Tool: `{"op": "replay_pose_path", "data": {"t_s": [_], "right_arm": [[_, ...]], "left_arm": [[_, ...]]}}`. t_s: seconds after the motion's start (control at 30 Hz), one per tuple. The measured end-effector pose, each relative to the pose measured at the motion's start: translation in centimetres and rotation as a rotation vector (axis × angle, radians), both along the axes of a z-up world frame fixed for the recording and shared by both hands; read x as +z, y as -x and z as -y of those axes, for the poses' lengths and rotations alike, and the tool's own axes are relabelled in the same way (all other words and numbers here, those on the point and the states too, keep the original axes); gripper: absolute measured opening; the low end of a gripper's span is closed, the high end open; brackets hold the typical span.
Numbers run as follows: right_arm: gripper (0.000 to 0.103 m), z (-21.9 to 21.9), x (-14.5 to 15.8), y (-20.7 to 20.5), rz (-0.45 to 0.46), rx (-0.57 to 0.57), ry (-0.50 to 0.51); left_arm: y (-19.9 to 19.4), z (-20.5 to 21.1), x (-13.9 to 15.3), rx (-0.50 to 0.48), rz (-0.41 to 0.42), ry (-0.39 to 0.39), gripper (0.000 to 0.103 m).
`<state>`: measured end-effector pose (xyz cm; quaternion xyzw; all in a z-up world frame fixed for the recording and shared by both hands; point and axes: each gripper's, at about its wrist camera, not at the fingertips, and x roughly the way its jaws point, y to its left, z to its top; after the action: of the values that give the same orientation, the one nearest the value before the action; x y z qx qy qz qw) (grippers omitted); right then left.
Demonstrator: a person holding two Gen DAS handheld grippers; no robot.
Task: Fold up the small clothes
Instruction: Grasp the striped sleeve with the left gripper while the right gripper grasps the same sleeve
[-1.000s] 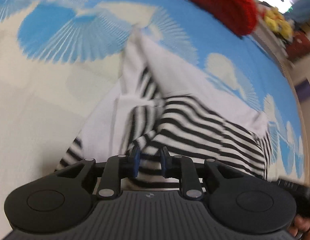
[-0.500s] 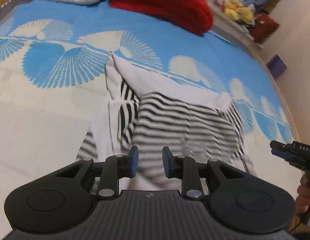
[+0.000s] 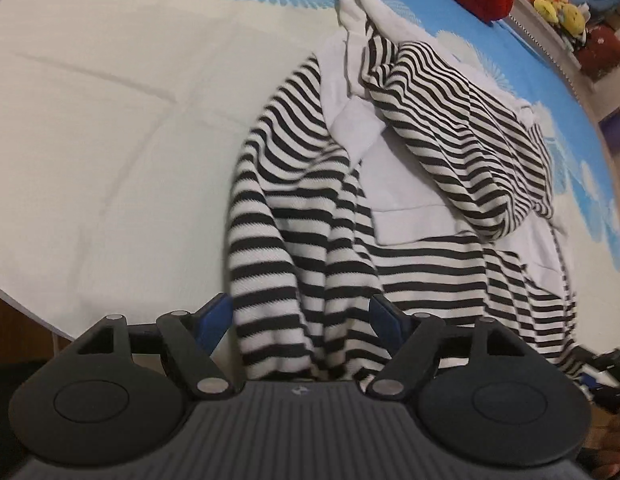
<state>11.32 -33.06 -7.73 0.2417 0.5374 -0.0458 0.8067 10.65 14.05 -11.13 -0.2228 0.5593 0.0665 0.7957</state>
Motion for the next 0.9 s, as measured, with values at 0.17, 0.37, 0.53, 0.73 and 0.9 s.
{"op": "replay_pose_path", "data": {"t_s": [0.17, 0.37, 0.53, 0.73, 0.9], "right_arm": [[0.048, -0.3, -1.7, -0.5, -0.059, 0.003, 0.024], [0.048, -0.9, -2.4, -0.5, -0.069, 0.020, 0.066], [0.044, -1.1, -2.4, -0.1, -0.048, 0.034, 0.108], [0.009, -1.1, -2.6, 0.6, -0.039, 0.025, 0.125], [0.007, -0.9, -2.4, 1.2, -0.028, -0.014, 0.140]], "left_arm": [[0.1, 0.7, -1.3, -0.002, -0.056, -0.057, 0.079], [0.3, 1.5, -2.1, -0.022, -0.054, -0.127, 0.066], [0.5, 2.0, -1.7, -0.062, -0.015, -0.123, 0.014], [0.5, 2.3, -1.1, -0.045, 0.011, -0.124, 0.012], [0.3, 1.2, -1.3, -0.009, 0.000, -0.074, 0.035]]}}
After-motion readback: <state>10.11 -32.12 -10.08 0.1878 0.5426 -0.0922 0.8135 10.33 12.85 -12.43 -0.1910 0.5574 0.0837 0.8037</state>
